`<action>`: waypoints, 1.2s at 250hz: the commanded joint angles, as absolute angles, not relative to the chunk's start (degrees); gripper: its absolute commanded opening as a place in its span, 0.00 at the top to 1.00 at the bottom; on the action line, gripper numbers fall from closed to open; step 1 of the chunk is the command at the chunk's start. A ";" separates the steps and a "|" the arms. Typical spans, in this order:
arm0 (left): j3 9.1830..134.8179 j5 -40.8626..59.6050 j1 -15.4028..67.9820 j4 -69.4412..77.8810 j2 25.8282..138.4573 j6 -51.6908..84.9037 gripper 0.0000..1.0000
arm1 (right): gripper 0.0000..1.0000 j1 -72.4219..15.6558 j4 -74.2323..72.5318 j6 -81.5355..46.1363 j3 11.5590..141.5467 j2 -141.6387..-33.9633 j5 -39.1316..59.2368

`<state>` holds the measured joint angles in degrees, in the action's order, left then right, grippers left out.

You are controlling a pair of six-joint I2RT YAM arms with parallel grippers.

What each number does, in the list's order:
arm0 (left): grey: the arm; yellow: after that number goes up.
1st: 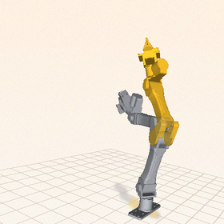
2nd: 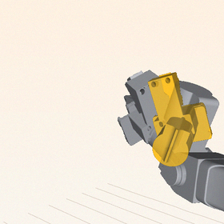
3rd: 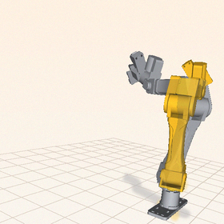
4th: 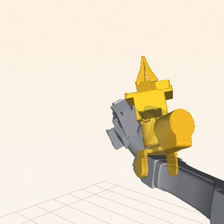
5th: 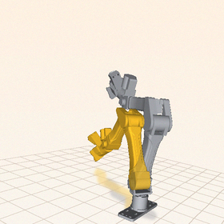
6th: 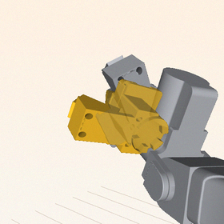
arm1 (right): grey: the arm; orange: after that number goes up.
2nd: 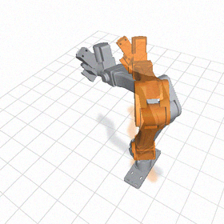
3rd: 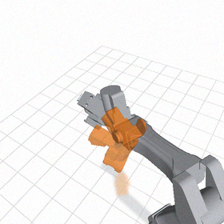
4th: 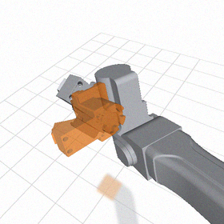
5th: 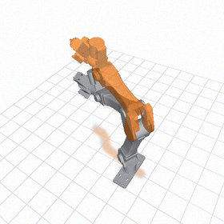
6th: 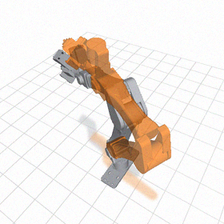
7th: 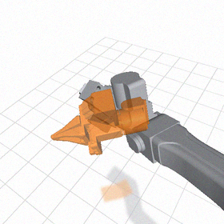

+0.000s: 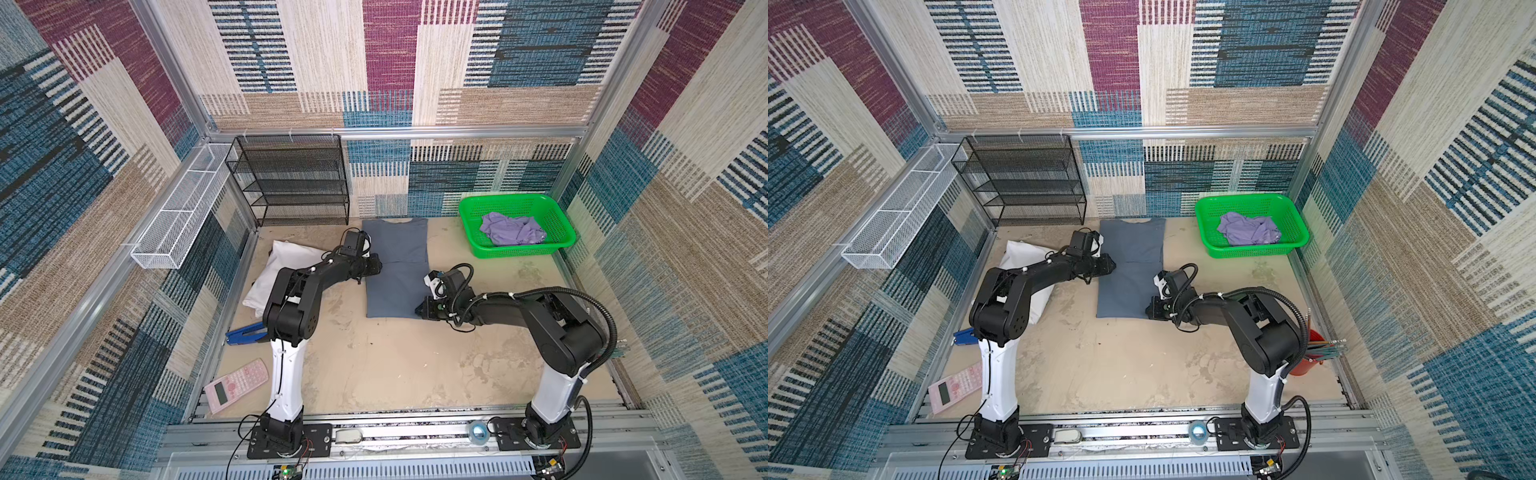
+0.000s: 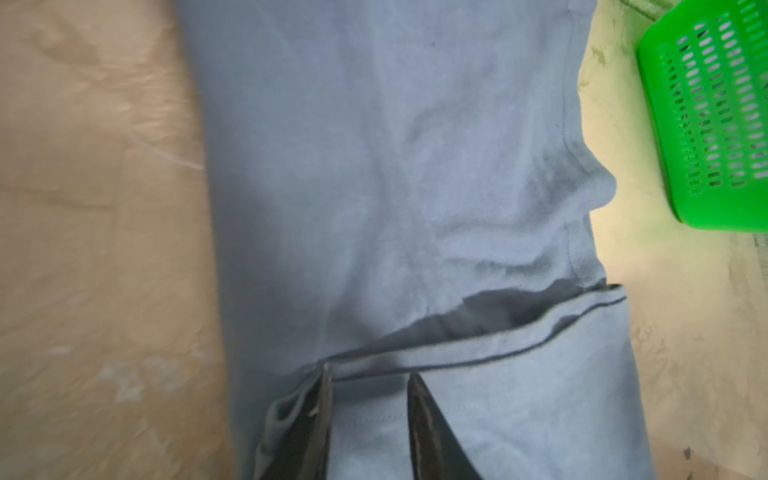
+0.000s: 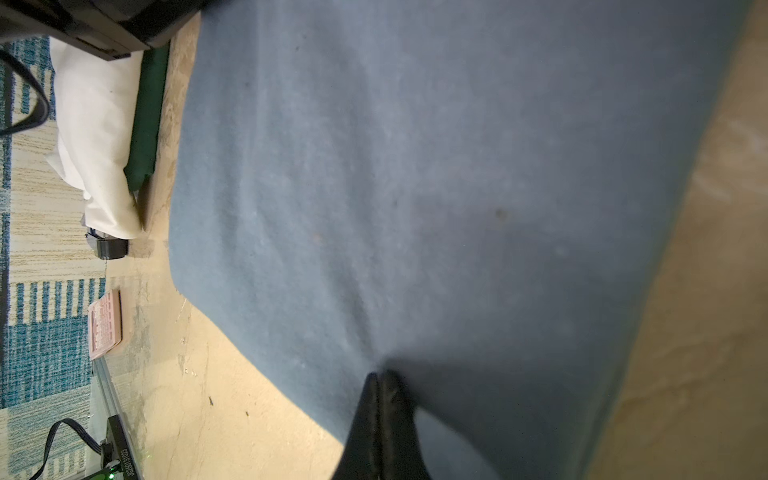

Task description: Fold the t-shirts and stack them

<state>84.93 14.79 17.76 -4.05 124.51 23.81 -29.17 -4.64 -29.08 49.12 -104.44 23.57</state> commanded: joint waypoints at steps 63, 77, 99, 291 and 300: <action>65.85 20.37 17.97 5.41 113.88 27.94 0.70 | 0.99 -33.05 3.26 -32.97 40.05 -96.24 22.17; 61.36 20.72 18.08 7.05 111.11 28.43 0.69 | 0.99 -35.26 2.37 -35.18 37.43 -93.32 22.21; 55.88 21.57 18.19 6.87 106.82 28.62 0.70 | 0.97 -38.73 1.23 -39.37 33.60 -88.81 22.03; 52.17 15.91 23.77 0.66 95.72 31.90 0.73 | 0.81 -39.51 3.55 -27.87 72.20 -112.23 18.72; 52.34 15.37 23.82 0.54 96.42 31.89 0.73 | 0.81 -39.15 2.90 -27.88 72.64 -113.24 18.63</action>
<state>51.55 19.40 23.90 0.25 94.87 30.00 -39.68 6.13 -29.36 70.28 -110.37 17.34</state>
